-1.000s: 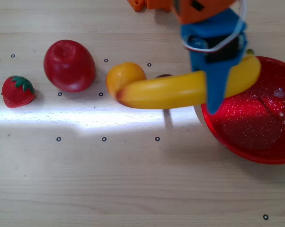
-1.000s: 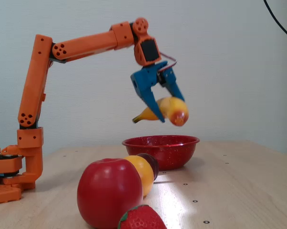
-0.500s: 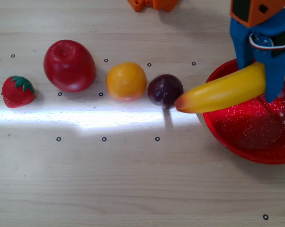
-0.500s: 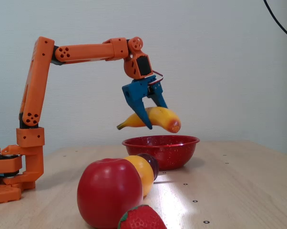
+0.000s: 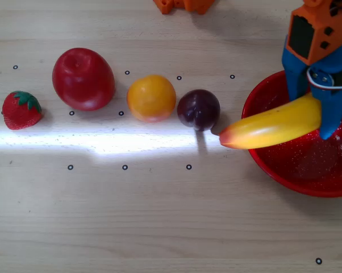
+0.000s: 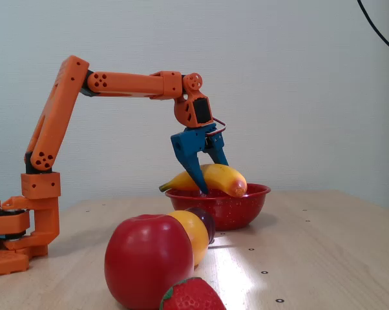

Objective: Put the banana in the red bowl.

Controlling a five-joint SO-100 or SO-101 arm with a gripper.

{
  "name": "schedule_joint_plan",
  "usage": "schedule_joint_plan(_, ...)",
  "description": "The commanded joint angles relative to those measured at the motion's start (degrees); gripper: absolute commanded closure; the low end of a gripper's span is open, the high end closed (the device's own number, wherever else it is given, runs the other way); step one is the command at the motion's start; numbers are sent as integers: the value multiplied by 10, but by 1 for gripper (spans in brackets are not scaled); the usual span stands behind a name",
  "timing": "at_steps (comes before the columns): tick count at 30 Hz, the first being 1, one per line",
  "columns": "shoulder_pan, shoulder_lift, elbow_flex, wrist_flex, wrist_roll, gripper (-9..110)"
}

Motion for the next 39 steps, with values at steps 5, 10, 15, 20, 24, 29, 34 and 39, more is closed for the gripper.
schedule_joint_plan(5,26,11,-49,14,14,75)
schedule_joint_plan(10,16,27,-46,4,4,67)
schedule_joint_plan(15,4,59,-48,7,0,76)
schedule_joint_plan(20,-21,103,-47,7,-20,97)
schedule_joint_plan(24,-50,148,-22,2,-40,101)
schedule_joint_plan(29,-90,221,65,-45,-44,101)
schedule_joint_plan(34,-124,313,184,-95,-35,101)
schedule_joint_plan(39,-157,427,342,-148,-41,101)
